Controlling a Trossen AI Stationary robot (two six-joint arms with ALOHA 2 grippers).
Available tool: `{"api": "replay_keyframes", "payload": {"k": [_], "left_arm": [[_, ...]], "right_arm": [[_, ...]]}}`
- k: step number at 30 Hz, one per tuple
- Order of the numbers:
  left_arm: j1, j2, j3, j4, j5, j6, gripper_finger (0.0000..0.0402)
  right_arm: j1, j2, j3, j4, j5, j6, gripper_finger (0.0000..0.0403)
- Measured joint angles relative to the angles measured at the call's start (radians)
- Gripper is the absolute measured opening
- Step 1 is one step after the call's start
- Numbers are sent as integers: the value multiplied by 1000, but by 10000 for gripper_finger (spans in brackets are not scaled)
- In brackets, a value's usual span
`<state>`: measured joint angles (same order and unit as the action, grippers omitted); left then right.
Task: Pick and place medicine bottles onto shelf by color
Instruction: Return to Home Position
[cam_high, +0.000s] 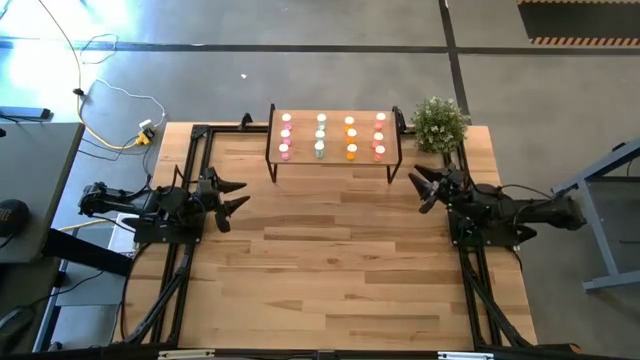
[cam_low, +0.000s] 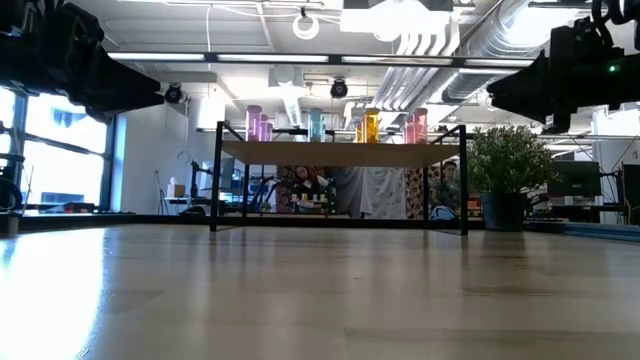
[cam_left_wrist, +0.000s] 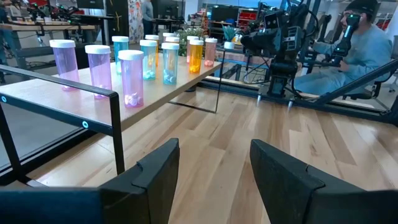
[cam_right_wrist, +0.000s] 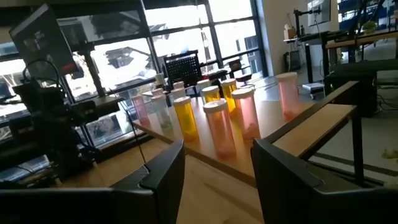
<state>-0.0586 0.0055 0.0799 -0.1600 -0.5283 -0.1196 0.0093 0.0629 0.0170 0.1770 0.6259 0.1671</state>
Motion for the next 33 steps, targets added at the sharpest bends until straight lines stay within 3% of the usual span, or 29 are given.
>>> {"api": "replay_keyframes", "payload": {"k": [9,33], "left_arm": [[0,0,0,0,0,0,186],[0,0,0,0,1,0,186]], "right_arm": [[0,-18,0,-119,-1,94,179],[0,-18,0,-126,-1,94,179]]}}
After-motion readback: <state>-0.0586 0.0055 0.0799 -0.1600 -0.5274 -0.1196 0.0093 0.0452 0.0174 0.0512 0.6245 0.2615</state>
